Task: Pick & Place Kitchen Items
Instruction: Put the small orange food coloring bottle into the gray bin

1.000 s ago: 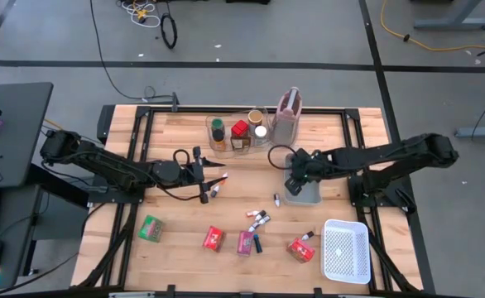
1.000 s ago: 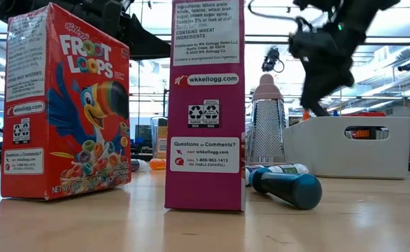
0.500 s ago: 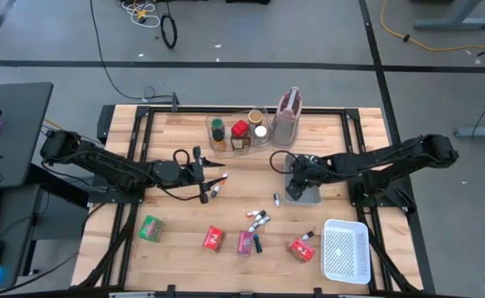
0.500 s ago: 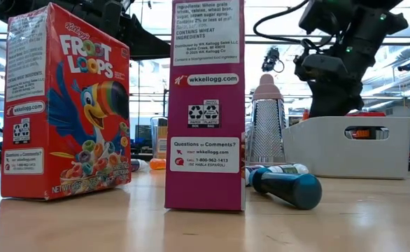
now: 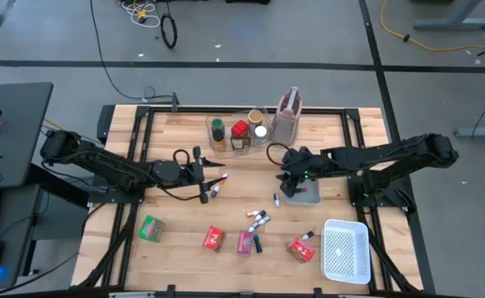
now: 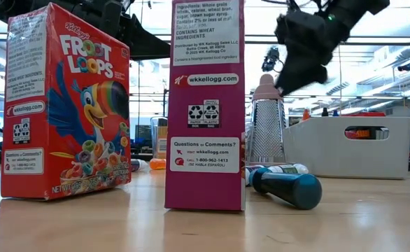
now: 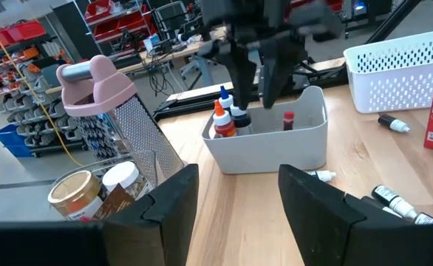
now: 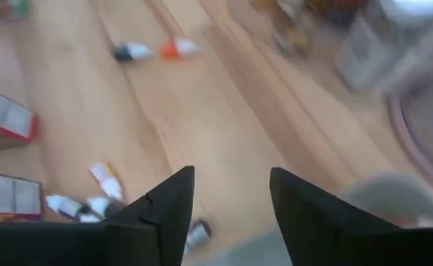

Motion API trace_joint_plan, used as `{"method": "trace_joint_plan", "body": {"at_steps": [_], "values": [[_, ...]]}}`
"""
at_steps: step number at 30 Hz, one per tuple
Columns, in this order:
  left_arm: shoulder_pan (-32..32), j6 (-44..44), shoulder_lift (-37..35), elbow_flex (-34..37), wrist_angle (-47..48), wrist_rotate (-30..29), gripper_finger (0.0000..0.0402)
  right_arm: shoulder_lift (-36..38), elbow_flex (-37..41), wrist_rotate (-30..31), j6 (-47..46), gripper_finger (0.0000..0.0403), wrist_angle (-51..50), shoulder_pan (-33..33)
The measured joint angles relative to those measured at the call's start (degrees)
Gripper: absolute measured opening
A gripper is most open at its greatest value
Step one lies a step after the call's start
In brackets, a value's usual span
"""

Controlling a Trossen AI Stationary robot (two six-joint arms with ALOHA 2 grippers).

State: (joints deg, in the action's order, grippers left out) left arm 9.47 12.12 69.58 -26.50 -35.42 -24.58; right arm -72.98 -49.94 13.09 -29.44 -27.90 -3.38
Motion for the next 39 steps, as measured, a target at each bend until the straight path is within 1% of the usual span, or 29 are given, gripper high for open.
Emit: {"method": "trace_joint_plan", "body": {"at_steps": [3, 8, 9, 11, 15, 18, 21, 23, 25, 27, 29, 33, 39], "values": [[0.0, 0.4, 0.0, 0.0, 0.0, 0.0, 0.0197, 0.0, -0.1, -1.6, 7.0, 0.0183, 5.4, 0.0], [0.0, 0.5, 0.0, 0.0, 0.0, 0.2, 0.0197, -2.4, -0.1, -11.9, 16.0, 0.0177, 15.2, 0.0], [0.0, 0.5, 0.0, 0.0, 0.0, 0.2, 0.0197, -3.2, -0.1, -13.4, 16.6, 0.0176, 17.2, 0.0], [0.0, 0.6, 0.0, 0.0, -0.2, 0.2, 0.0197, -5.0, -0.1, -15.3, 17.6, 0.0173, 17.5, 0.0], [0.0, 0.6, 0.0, 0.0, -0.1, 0.2, 0.0197, -9.5, -0.1, -15.5, 19.9, 0.0171, 18.1, 0.0], [-0.3, -0.2, 0.0, 0.0, 0.0, 0.2, 0.0197, -12.8, -0.1, -15.5, 23.0, 0.0171, 22.4, 0.0], [-1.4, -5.3, 0.0, 0.0, 2.5, -0.3, 0.0197, -15.4, -0.1, -15.5, 26.4, 0.0171, 28.8, 0.0], [-2.6, -10.6, 0.5, 0.0, 6.2, 0.0, 0.0197, -16.6, -0.1, -15.5, 28.7, 0.0171, 31.7, 0.0], [-3.5, -16.1, 1.5, 0.1, 11.5, 1.8, 0.0197, -16.9, -0.1, -15.5, 31.2, 0.0171, 32.3, 0.0], [-4.1, -19.0, 3.1, 0.0, 14.4, 4.7, 0.0197, -17.0, -0.1, -15.5, 32.9, 0.0171, 32.8, 0.0], [-4.1, -19.3, 5.1, 0.0, 16.0, 5.9, 0.0197, -17.0, -0.1, -15.4, 33.1, 0.0171, 33.0, 0.0], [-4.1, -19.9, 10.3, 0.0, 15.8, 3.1, 0.0197, -17.0, -0.1, -15.4, 33.0, 0.0171, 33.6, 0.0], [-4.2, -22.3, 18.5, 0.0, 11.0, 0.9, 0.0196, -17.0, -0.1, -15.4, 33.0, 0.0171, 33.8, 0.0]]}}
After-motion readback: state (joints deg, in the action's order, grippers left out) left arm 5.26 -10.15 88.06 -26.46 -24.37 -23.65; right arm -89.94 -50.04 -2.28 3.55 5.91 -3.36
